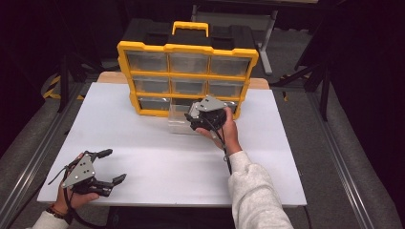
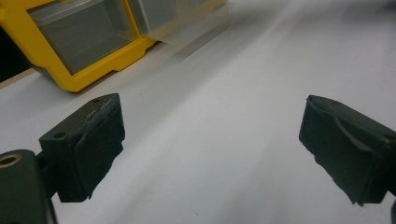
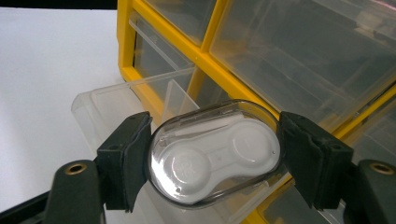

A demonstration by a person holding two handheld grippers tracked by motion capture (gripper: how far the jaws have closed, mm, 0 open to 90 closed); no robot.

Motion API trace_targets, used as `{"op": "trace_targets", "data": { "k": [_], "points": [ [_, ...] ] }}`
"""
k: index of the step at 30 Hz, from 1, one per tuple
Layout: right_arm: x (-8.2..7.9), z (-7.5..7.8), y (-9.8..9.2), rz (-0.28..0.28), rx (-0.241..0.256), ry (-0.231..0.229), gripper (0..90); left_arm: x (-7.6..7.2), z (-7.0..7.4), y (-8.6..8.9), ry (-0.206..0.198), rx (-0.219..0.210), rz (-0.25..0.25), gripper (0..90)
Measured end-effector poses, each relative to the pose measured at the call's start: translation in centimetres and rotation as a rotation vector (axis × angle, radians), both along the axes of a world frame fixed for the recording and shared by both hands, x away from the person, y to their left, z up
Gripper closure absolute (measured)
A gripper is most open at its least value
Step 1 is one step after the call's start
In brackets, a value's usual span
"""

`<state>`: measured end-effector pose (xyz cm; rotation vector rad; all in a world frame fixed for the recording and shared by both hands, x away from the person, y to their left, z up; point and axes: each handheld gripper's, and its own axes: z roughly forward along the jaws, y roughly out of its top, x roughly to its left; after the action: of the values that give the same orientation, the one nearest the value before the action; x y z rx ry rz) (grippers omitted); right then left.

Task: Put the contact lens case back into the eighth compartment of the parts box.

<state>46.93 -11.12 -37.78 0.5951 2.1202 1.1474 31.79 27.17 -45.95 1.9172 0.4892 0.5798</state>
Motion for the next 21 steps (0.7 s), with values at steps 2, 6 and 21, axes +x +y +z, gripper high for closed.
{"op": "trace_targets", "data": {
  "k": [2, 6, 21],
  "points": [
    [0.07, -0.09, 0.04, -0.001, -0.003, 0.004, 28.8, -0.01, 0.0, 0.0, -0.001, 0.0, 0.0, 7.9],
    [0.16, -0.23, 0.15, -0.008, -0.01, 0.005, 28.8, 0.01, -0.02, -0.02, 0.002, -0.001, -0.001, 8.0],
    [0.5, -0.57, 0.19, -0.018, -0.014, 0.018, 28.7, 0.01, -0.06, -0.05, 0.01, 0.004, -0.004, 8.1]
  ]
}}
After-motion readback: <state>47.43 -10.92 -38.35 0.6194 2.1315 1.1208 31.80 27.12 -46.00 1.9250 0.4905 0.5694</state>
